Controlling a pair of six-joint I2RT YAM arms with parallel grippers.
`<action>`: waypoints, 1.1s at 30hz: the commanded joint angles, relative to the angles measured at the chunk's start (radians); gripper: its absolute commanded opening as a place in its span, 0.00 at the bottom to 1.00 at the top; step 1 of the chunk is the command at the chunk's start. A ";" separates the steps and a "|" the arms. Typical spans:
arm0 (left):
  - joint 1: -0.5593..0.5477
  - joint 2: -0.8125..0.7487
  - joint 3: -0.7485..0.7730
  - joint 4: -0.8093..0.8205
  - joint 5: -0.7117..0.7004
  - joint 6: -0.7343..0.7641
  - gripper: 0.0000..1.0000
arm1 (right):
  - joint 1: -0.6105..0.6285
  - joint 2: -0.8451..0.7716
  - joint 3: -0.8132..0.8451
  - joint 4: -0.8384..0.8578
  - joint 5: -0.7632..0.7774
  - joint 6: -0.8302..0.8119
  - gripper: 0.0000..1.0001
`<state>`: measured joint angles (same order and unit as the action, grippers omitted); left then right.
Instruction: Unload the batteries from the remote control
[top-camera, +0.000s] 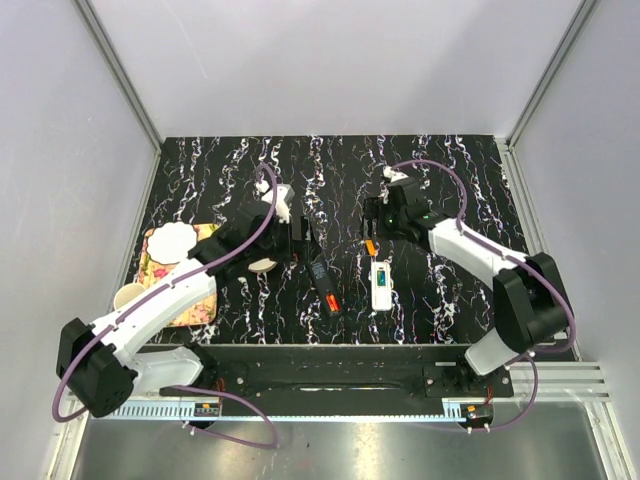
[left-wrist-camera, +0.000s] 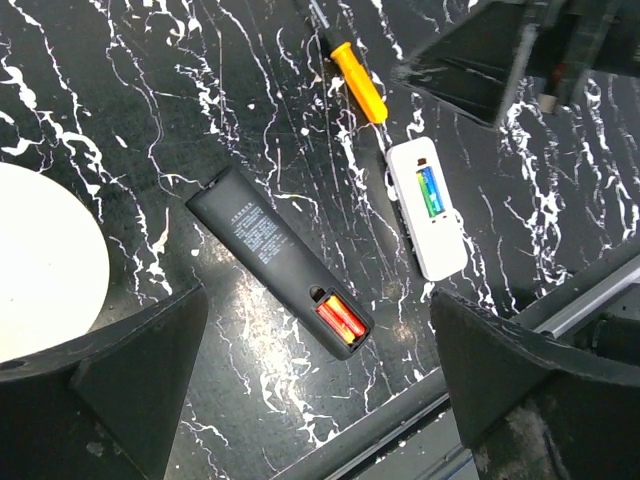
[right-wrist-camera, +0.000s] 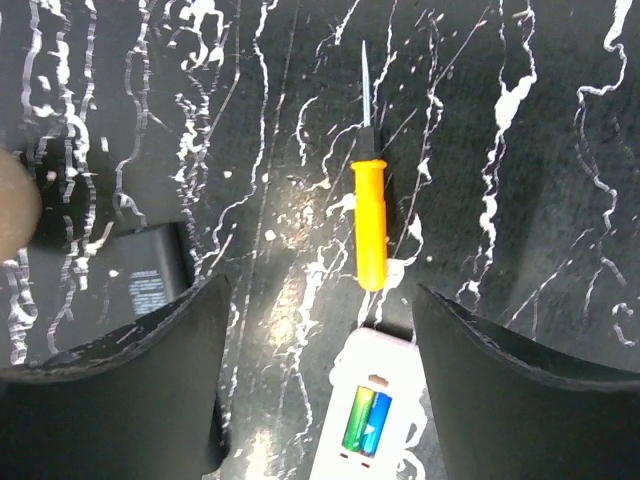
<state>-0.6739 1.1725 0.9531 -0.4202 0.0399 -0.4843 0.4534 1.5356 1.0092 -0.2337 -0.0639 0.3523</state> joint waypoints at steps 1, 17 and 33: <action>-0.004 -0.076 -0.051 0.096 0.011 -0.033 0.99 | 0.036 0.083 0.114 -0.081 0.102 -0.081 0.79; -0.006 -0.231 -0.178 0.156 0.074 -0.050 0.99 | 0.094 0.317 0.170 -0.105 0.161 -0.084 0.46; -0.006 -0.295 -0.166 0.086 0.006 0.021 0.99 | 0.094 0.242 0.161 -0.113 0.034 -0.118 0.00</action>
<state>-0.6762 0.9077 0.7586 -0.3210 0.0753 -0.5121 0.5407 1.8606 1.1591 -0.3431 0.0818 0.2646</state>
